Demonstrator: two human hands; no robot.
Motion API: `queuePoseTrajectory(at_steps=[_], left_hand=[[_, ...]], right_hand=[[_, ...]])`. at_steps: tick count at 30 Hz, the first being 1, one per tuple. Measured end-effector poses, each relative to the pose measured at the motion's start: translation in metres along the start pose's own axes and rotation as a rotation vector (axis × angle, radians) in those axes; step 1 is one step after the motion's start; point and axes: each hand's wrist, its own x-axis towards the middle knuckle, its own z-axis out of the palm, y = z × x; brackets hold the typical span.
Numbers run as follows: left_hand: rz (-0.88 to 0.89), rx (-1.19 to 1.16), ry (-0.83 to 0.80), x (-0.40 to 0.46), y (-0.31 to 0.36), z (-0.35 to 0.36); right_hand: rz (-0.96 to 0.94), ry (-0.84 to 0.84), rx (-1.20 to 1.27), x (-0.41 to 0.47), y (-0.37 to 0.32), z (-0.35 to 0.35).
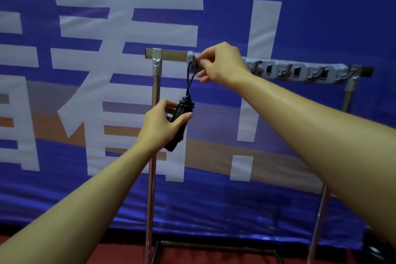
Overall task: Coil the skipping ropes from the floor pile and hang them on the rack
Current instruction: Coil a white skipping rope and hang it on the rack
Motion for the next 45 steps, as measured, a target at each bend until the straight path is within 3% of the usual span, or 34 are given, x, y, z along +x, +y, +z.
queuePoseTrajectory(at_steps=[5, 7, 13, 18, 21, 25, 33, 41, 43, 45], left_hand=[[-0.101, 0.155, 0.113, -0.042, -0.036, 0.004], [-0.192, 0.160, 0.062, -0.079, -0.060, 0.013], [-0.403, 0.214, -0.360, -0.239, -0.110, 0.085], [-0.522, 0.214, -0.769, -0.372, -0.143, 0.143], [-0.580, 0.176, -0.936, -0.432, -0.154, 0.163], [-0.506, 0.163, -1.103, -0.486, -0.157, 0.191], [-0.503, -0.033, -1.247, -0.507, -0.139, 0.230], [-0.524, -0.122, -1.281, -0.487, -0.124, 0.254], [-0.494, -0.128, -1.285, -0.480, -0.119, 0.256], [-0.475, -0.164, -1.274, -0.469, -0.113, 0.257]], right_hand=[[0.037, 0.000, 0.089, -0.086, 0.041, -0.002], [0.148, -0.062, 0.166, -0.137, 0.076, 0.010], [0.611, -0.363, 0.182, -0.338, 0.214, 0.060], [0.926, -0.566, 0.029, -0.520, 0.309, 0.074], [1.096, -0.593, -0.081, -0.604, 0.343, 0.065], [1.320, -0.652, -0.309, -0.684, 0.364, 0.048], [1.569, -0.487, -0.328, -0.737, 0.401, 0.062], [1.647, -0.615, -0.188, -0.754, 0.424, 0.090], [1.685, -0.540, -0.124, -0.748, 0.421, 0.086], [1.751, -0.349, 0.015, -0.735, 0.412, 0.077]])
